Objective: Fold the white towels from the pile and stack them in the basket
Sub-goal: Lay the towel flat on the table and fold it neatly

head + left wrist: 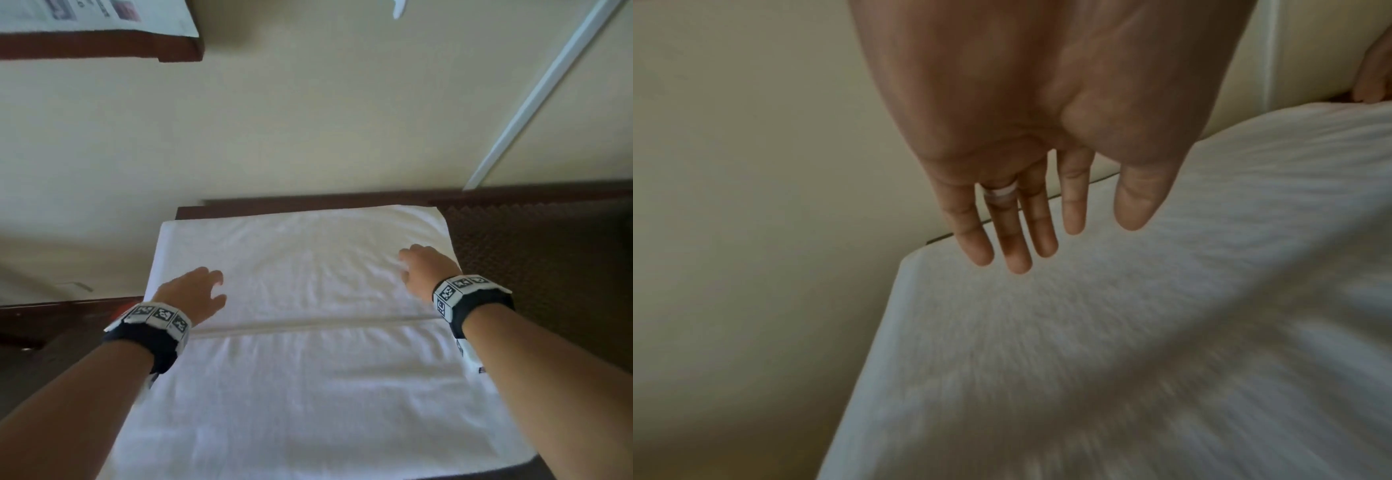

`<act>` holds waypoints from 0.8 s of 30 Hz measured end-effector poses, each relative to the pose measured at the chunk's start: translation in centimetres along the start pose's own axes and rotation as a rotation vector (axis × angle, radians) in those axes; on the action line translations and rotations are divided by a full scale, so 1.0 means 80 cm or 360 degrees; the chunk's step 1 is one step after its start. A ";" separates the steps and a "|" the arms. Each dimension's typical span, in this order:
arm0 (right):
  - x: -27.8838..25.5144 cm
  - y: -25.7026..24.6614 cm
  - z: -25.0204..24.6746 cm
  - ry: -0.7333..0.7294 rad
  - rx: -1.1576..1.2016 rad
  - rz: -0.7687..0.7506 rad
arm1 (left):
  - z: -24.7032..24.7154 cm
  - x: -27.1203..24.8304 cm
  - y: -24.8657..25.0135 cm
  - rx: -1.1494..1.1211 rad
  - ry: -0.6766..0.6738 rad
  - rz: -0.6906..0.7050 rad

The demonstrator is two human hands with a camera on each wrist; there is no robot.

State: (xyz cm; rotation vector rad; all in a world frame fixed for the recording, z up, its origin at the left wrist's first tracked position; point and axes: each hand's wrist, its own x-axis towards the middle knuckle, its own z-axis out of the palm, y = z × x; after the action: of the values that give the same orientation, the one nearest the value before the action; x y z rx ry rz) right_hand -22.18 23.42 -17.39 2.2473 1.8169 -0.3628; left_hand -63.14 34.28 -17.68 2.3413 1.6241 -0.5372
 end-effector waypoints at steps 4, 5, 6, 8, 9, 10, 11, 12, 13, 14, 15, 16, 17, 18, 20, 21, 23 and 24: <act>0.089 0.019 -0.019 0.0008 -0.0045 -0.0009 | -0.019 0.073 -0.008 -0.0004 0.0093 -0.0072; 0.107 0.024 -0.020 0.0001 -0.0081 -0.0024 | -0.022 0.089 -0.010 0.0051 0.0114 -0.0086; 0.124 0.029 -0.018 -0.0017 -0.0132 -0.0053 | -0.024 0.105 -0.013 0.0136 0.0116 -0.0100; 0.151 0.039 -0.013 -0.0078 -0.0241 -0.0130 | -0.026 0.132 -0.015 0.0312 0.0064 -0.0114; 0.162 0.043 -0.011 -0.0102 -0.0279 -0.0171 | -0.027 0.143 -0.016 0.0357 0.0026 -0.0118; 0.171 0.046 -0.010 -0.0105 -0.0303 -0.0205 | -0.028 0.152 -0.016 0.0369 -0.0002 -0.0134; 0.178 0.049 -0.012 -0.0093 -0.0316 -0.0221 | -0.030 0.161 -0.015 0.0370 -0.0004 -0.0156; 0.184 0.052 -0.014 -0.0073 -0.0320 -0.0222 | -0.031 0.167 -0.015 0.0385 0.0029 -0.0167; 0.186 0.054 -0.016 -0.0064 -0.0325 -0.0209 | -0.031 0.172 -0.014 0.0413 0.0075 -0.0167; 0.186 0.054 -0.019 -0.0059 -0.0341 -0.0187 | -0.032 0.176 -0.012 0.0438 0.0106 -0.0160; 0.184 0.054 -0.021 -0.0050 -0.0365 -0.0159 | -0.033 0.179 -0.011 0.0439 0.0113 -0.0150; 0.181 0.053 -0.022 -0.0035 -0.0385 -0.0136 | -0.035 0.179 -0.009 0.0420 0.0110 -0.0144; 0.175 0.053 -0.021 -0.0026 -0.0398 -0.0120 | -0.038 0.175 -0.007 0.0403 0.0108 -0.0139; 0.168 0.053 -0.022 -0.0020 -0.0408 -0.0107 | -0.041 0.169 -0.005 0.0399 0.0127 -0.0120; 0.150 0.057 -0.024 -0.0012 -0.0391 -0.0046 | -0.047 0.153 -0.005 0.0440 0.0188 -0.0054; 0.138 0.059 -0.027 -0.0007 -0.0366 -0.0002 | -0.052 0.140 -0.006 0.0450 0.0243 -0.0022; 0.109 0.063 -0.035 0.0032 -0.0335 0.0065 | -0.058 0.111 -0.010 0.0349 0.0410 0.0052; 0.092 0.064 -0.039 0.0059 -0.0334 0.0090 | -0.062 0.093 -0.011 0.0282 0.0505 0.0103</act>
State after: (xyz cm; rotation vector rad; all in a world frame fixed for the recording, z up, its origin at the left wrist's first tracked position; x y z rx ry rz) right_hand -15.52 30.16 -16.80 2.1681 1.7166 -0.1150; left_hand -60.86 42.89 -16.41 2.7151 1.6814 -0.3192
